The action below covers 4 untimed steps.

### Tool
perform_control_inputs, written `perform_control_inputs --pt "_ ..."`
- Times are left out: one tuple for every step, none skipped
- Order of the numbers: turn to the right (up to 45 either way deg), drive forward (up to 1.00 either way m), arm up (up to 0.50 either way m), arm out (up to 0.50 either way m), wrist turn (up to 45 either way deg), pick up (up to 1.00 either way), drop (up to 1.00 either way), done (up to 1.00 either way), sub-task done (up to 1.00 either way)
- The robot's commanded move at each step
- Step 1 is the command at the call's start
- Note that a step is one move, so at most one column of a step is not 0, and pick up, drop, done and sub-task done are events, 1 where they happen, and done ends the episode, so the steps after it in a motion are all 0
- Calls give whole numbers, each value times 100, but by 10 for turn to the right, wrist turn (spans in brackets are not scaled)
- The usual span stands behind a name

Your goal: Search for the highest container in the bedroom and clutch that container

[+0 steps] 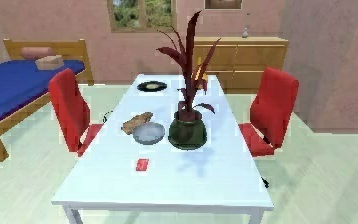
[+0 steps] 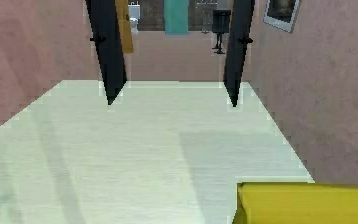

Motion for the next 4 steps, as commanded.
perform_control_inputs --pt "0 5 0 0 0 0 0 0 0" --pt "450 0 0 0 0 0 0 0 0" --pt "360 0 0 0 0 0 0 0 0" --pt "0 60 0 0 0 0 0 0 0"
